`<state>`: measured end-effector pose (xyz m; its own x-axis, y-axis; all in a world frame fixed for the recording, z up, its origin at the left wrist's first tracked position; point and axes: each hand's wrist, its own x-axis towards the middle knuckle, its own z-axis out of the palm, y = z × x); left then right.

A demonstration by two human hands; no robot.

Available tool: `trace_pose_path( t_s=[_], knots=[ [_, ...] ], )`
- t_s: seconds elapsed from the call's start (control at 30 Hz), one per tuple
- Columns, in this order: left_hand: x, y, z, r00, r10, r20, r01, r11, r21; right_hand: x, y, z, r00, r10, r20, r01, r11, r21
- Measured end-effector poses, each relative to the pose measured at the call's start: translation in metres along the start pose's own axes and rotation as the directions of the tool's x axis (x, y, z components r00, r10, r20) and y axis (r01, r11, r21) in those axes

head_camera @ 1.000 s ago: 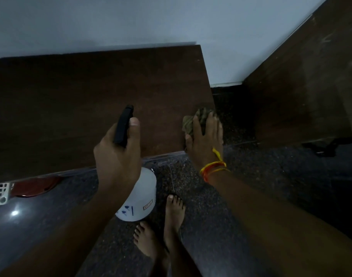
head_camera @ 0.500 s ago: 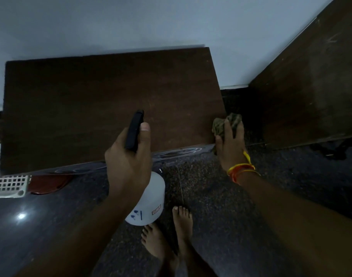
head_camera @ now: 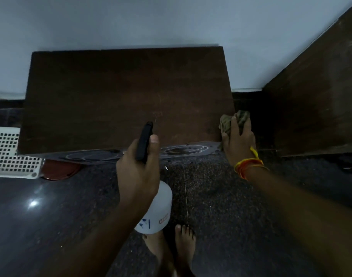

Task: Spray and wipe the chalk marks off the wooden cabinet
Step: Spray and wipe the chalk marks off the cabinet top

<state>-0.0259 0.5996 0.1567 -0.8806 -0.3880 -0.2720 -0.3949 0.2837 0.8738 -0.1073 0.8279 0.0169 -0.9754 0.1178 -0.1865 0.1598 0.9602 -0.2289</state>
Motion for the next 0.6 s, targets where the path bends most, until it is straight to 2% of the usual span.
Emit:
trace_pose_path(
  t_s=[0.27,0.43,0.6],
  knots=[
    [-0.009,-0.021,0.005,0.999,0.015,-0.038,-0.017,0.999,-0.040,0.024,-0.008,0.000,0.999,-0.022,-0.044,0.019,0.996,-0.085],
    [-0.008,-0.033,0.005,0.999,0.009,-0.051,-0.012,0.999,-0.050,-0.005,-0.020,0.015,0.983,-0.161,-0.087,0.146,0.977,-0.153],
    [-0.010,-0.061,0.000,0.997,0.035,-0.074,-0.040,0.997,-0.073,0.016,-0.044,0.020,0.975,-0.166,-0.145,0.143,0.977,-0.160]
  ],
)
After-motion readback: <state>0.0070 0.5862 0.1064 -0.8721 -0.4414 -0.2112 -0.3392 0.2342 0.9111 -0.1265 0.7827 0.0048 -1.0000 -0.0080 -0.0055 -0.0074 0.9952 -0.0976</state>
